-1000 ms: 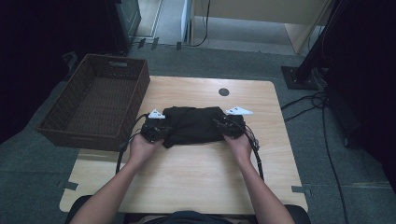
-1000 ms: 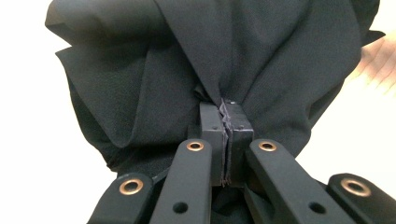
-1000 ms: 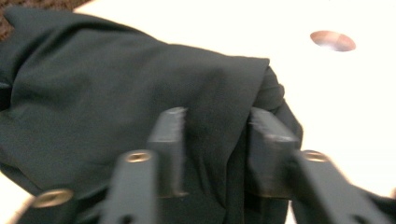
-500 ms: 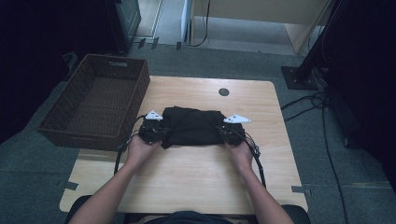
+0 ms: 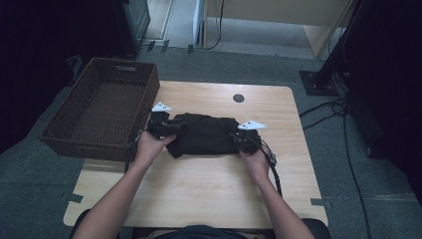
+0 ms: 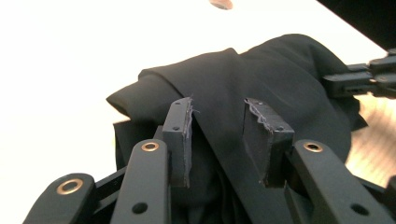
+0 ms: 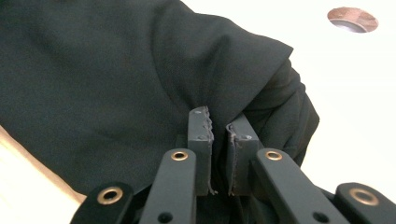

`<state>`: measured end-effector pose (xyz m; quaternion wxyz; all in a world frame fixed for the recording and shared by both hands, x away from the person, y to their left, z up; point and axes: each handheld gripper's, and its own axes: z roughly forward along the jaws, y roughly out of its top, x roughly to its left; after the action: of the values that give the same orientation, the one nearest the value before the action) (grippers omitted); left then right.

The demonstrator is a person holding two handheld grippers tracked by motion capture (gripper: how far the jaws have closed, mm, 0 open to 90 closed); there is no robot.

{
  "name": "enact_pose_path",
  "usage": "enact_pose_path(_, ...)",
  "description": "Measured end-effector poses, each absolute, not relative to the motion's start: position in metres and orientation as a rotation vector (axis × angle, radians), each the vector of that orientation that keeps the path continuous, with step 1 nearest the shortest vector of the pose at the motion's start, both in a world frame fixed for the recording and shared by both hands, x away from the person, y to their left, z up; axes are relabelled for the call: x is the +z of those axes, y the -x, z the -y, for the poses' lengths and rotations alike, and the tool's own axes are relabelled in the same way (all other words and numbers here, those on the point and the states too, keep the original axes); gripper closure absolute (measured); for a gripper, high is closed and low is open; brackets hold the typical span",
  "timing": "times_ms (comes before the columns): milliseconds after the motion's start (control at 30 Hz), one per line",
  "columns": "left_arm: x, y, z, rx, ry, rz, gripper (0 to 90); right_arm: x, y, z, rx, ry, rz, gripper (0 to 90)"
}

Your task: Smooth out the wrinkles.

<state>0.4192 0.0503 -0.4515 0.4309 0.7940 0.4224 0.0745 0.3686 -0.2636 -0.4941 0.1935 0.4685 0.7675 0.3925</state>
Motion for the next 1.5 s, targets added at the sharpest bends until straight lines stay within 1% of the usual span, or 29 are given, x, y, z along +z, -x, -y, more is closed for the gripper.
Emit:
enact_pose_path(67, -0.453, -0.423, -0.049, 0.179, -1.986, -1.058, 64.1, -0.494, -0.369, 0.264, 1.102, -1.308, -2.154, 81.0)
enact_pose_path(100, -0.458, -0.429, -0.045, 0.166, -2.020, -1.076, 64.8, -0.493, -0.368, 0.264, 1.113, -1.306, -2.157, 77.3)
enact_pose_path(167, -0.463, -0.433, -0.043, 0.149, -2.036, -1.086, 68.3, -0.492, -0.368, 0.266, 1.137, -1.308, -2.153, 73.8)
enact_pose_path(333, -0.467, -0.436, -0.046, 0.106, -2.022, -1.075, 85.3, -0.481, -0.371, 0.270, 1.175, -1.310, -2.133, 63.9)
enact_pose_path(400, -0.465, -0.436, -0.045, 0.112, -2.026, -1.060, 88.4, -0.475, -0.374, 0.272, 1.194, -1.313, -2.110, 60.8)
enact_pose_path(467, -0.464, -0.436, -0.045, 0.113, -2.028, -1.055, 88.9, -0.472, -0.377, 0.273, 1.199, -1.322, -2.100, 60.8)
enact_pose_path(567, -0.460, -0.436, -0.048, 0.104, -2.003, -1.053, 89.1, -0.468, -0.389, 0.273, 1.194, -1.360, -2.095, 72.0)
enact_pose_path(600, -0.458, -0.436, -0.049, 0.105, -1.994, -1.056, 89.1, -0.468, -0.391, 0.272, 1.186, -1.370, -2.099, 80.4)
enact_pose_path(633, -0.457, -0.435, -0.051, 0.109, -1.993, -1.055, 89.3, -0.467, -0.392, 0.272, 1.172, -1.381, -2.103, 86.4)
enact_pose_path(700, -0.455, -0.434, -0.053, 0.117, -1.992, -1.050, 89.6, -0.466, -0.392, 0.271, 1.176, -1.377, -2.107, 89.0)
enact_pose_path(933, -0.455, -0.427, -0.058, 0.114, -1.994, -1.038, 89.8, -0.469, -0.383, 0.278, 1.169, -1.373, -2.105, 88.4)
enact_pose_path(1033, -0.460, -0.422, -0.058, 0.102, -1.993, -1.040, 87.1, -0.472, -0.380, 0.275, 1.145, -1.371, -2.119, 82.1)
enact_pose_path(1100, -0.460, -0.420, -0.060, 0.085, -1.988, -1.048, 81.6, -0.469, -0.377, 0.277, 1.176, -1.373, -2.098, 79.3)
enact_pose_path(1133, -0.460, -0.419, -0.061, 0.083, -1.984, -1.046, 78.3, -0.467, -0.376, 0.278, 1.187, -1.377, -2.086, 76.5)
enact_pose_path(1167, -0.460, -0.419, -0.061, 0.083, -1.984, -1.046, 76.8, -0.464, -0.374, 0.279, 1.200, -1.374, -2.076, 72.0)
enact_pose_path(1233, -0.460, -0.417, -0.063, 0.075, -1.981, -1.043, 74.7, -0.459, -0.371, 0.280, 1.207, -1.365, -2.053, 70.9)
enact_pose_path(1300, -0.462, -0.414, -0.062, 0.069, -2.001, -1.034, 74.8, -0.455, -0.368, 0.280, 1.222, -1.346, -2.037, 72.9)
enact_pose_path(1367, -0.465, -0.414, -0.060, 0.050, -2.014, -1.034, 77.0, -0.454, -0.366, 0.275, 1.243, -1.340, -2.055, 75.4)
enact_pose_path(1500, -0.471, -0.414, -0.058, 0.041, -2.027, -1.032, 83.3, -0.467, -0.367, 0.257, 1.214, -1.326, -2.131, 76.1)
